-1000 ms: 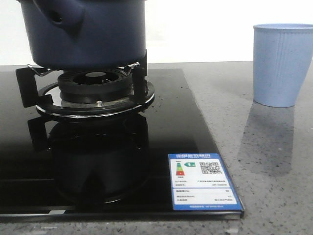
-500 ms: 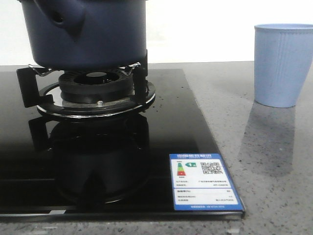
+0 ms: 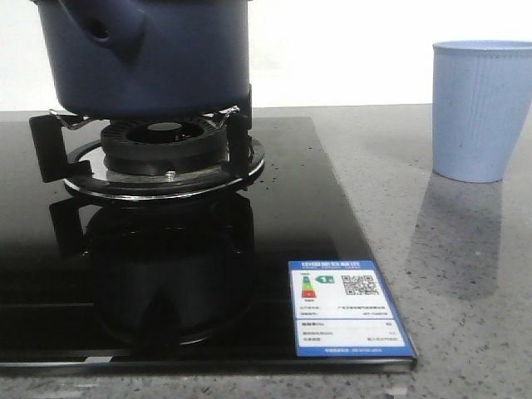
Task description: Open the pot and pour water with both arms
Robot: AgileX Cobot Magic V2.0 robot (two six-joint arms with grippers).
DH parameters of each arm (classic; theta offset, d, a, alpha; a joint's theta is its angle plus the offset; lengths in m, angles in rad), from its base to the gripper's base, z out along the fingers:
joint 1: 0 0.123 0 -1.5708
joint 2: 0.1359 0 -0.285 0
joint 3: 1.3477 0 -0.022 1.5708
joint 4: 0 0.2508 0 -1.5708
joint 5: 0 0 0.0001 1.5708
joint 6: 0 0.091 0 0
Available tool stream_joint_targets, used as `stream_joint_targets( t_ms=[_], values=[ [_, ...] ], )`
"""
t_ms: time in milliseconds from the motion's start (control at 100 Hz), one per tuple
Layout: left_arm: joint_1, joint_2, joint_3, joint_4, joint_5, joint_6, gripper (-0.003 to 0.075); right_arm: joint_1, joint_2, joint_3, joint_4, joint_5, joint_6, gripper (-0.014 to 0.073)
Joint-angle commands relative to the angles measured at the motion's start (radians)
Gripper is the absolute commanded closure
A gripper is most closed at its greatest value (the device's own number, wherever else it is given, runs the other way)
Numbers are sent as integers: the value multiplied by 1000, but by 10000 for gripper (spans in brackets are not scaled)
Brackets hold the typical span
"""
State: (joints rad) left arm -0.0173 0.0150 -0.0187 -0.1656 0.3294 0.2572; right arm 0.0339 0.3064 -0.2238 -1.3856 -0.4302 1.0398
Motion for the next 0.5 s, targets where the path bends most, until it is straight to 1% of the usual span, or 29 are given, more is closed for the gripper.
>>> stream_joint_targets(
  t_ms=[0,130,310,490],
  values=[
    [-1,9,-10,-22,-47,-13,739,1,7,-25,25,-9,-1,659],
    [-1,9,23,-76,-50,-15,739,1,7,-25,25,-9,-1,659],
    [-1,1,59,-78,-40,-136,739,1,7,-25,25,-9,-1,659],
    [-1,-34,59,-92,-21,-139,739,1,7,-25,25,-9,-1,659]
  ],
)
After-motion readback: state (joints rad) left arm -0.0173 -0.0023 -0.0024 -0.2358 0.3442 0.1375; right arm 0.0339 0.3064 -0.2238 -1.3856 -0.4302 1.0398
